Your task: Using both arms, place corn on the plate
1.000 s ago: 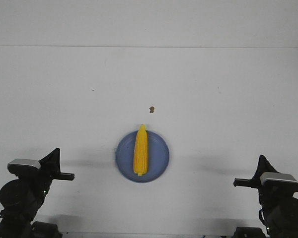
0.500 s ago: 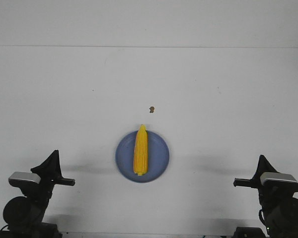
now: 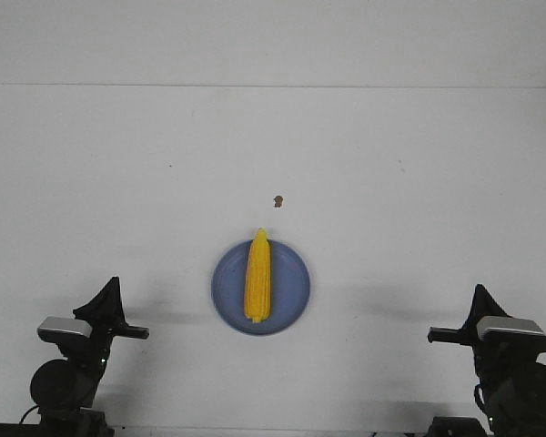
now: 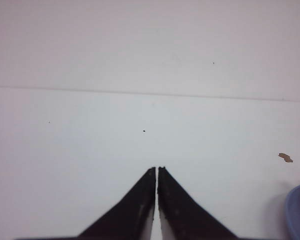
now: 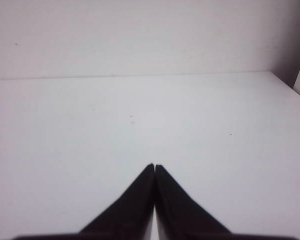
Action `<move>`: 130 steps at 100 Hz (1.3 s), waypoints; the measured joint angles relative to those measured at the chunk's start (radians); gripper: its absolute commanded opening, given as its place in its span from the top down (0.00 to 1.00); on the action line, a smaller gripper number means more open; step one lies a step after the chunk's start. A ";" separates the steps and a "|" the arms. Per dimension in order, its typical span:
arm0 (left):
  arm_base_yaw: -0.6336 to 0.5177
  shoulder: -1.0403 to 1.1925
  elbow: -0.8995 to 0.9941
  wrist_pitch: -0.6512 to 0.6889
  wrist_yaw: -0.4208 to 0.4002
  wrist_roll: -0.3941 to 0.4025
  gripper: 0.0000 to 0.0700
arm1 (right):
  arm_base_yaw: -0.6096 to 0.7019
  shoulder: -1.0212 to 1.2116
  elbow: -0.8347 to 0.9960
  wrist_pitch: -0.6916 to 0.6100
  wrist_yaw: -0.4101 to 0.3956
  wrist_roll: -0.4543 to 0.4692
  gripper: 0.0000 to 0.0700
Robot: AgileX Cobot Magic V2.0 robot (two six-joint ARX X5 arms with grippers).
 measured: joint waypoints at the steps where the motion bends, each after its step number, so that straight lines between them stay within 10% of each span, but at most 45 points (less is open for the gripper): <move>1: 0.000 0.000 -0.003 0.002 0.000 0.000 0.98 | 0.000 0.000 0.000 0.000 0.000 0.000 1.00; 108: 0.000 -0.001 -0.012 0.058 0.000 0.001 0.98 | 0.000 -0.001 0.000 0.006 0.004 -0.003 1.00; 130: 0.000 -0.001 -0.012 0.058 0.000 0.000 0.98 | 0.000 -0.106 -0.155 0.223 0.025 -0.046 1.00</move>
